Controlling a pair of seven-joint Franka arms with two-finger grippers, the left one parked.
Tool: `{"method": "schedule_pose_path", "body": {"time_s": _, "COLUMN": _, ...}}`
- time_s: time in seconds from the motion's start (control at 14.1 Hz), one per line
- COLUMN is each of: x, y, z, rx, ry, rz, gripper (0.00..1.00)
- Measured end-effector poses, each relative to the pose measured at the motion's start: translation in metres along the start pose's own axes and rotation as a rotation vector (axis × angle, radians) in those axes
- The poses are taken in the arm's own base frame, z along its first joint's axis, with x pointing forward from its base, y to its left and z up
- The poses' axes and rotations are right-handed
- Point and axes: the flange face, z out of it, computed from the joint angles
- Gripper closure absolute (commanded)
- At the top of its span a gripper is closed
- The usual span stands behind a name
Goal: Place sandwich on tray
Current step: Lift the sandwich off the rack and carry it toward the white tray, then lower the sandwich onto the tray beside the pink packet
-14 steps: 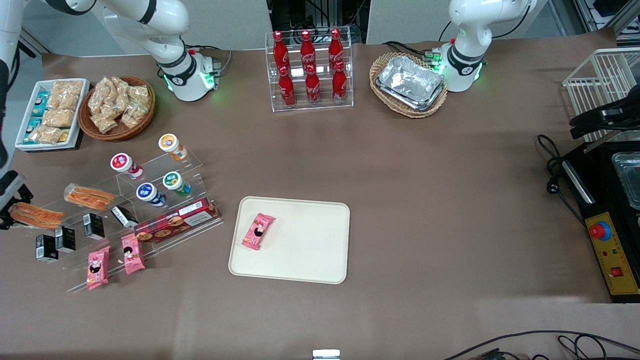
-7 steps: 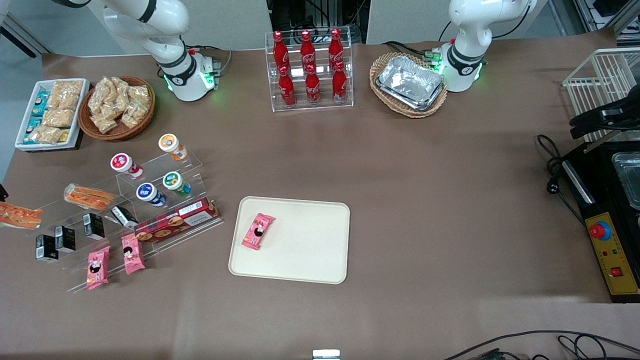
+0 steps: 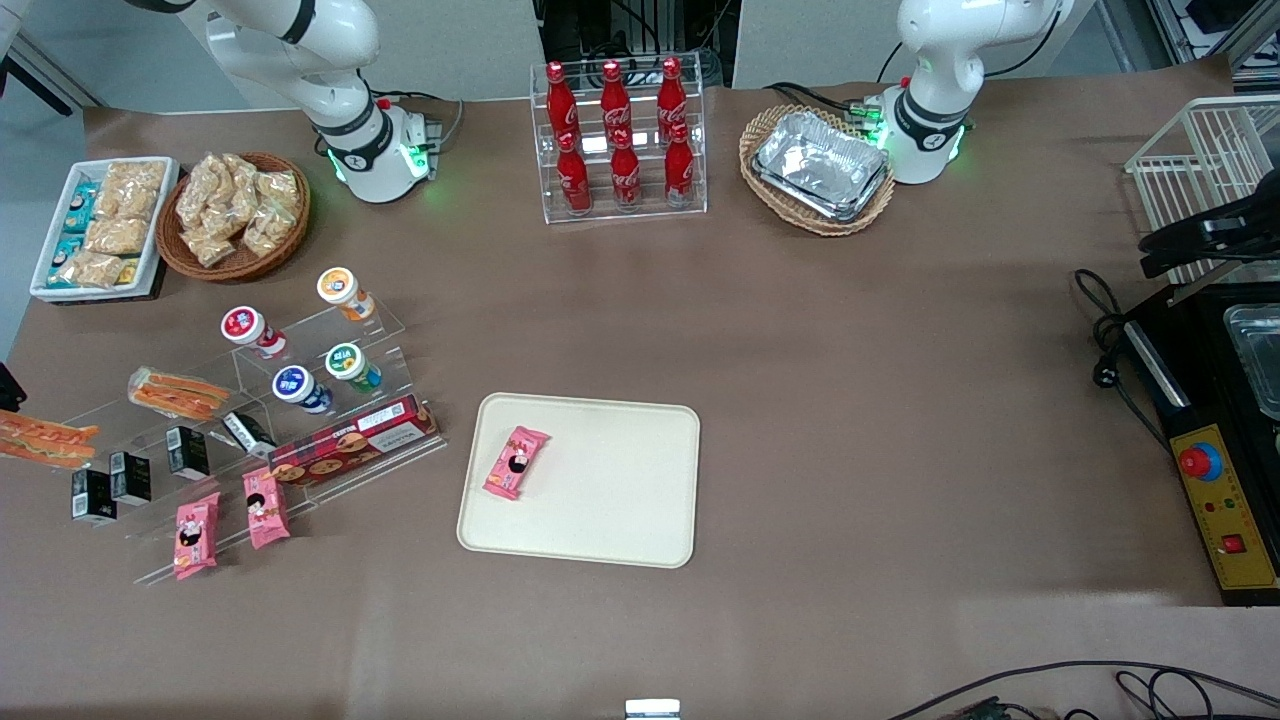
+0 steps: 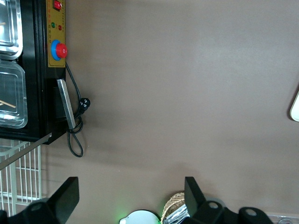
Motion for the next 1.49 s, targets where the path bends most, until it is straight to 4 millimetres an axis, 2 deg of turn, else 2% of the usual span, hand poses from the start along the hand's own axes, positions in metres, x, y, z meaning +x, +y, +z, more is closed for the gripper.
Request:
{"method": "schedule_pose_path", "body": {"time_s": 0.21, "x": 0.035, "y": 0.0, "z": -0.004, "rx": 0.023, "ry": -0.002, "rz": 0.044, "gripper": 0.91}}
{"method": "schedule_pose_path", "body": {"time_s": 0.36, "x": 0.067, "y": -0.002, "z": -0.002, "rx": 0.034, "ry": -0.011, "rz": 0.073, "gripper": 0.91}}
{"method": "schedule_pose_path", "body": {"time_s": 0.85, "x": 0.218, "y": -0.03, "z": 0.016, "rx": 0.069, "ry": -0.022, "rz": 0.214, "gripper": 0.88}}
{"method": "schedule_pose_path", "body": {"time_s": 1.21, "x": 0.343, "y": -0.063, "z": 0.057, "rx": 0.061, "ry": -0.059, "rz": 0.248, "gripper": 0.88}}
{"method": "schedule_pose_path", "body": {"time_s": 1.49, "x": 0.434, "y": -0.097, "z": 0.113, "rx": -0.007, "ry": -0.055, "rz": 0.211, "gripper": 0.88}}
